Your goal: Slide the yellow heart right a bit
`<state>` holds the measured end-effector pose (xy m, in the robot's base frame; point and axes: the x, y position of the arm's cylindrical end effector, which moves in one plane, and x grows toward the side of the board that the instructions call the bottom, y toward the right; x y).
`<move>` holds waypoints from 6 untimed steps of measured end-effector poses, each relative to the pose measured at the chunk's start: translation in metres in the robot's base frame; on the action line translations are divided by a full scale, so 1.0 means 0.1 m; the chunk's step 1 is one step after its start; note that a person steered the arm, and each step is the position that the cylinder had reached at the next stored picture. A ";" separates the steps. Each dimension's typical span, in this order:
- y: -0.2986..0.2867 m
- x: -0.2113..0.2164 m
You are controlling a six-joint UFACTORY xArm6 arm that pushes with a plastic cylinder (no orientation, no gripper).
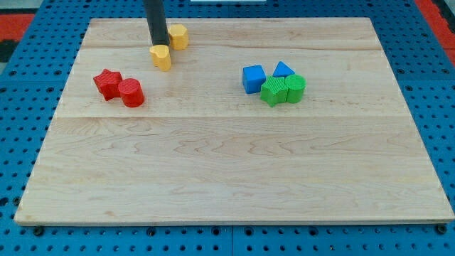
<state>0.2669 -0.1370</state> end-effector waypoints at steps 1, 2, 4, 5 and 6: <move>-0.07 0.21; -0.09 0.36; -0.03 0.60; 0.02 0.73; 0.68 1.18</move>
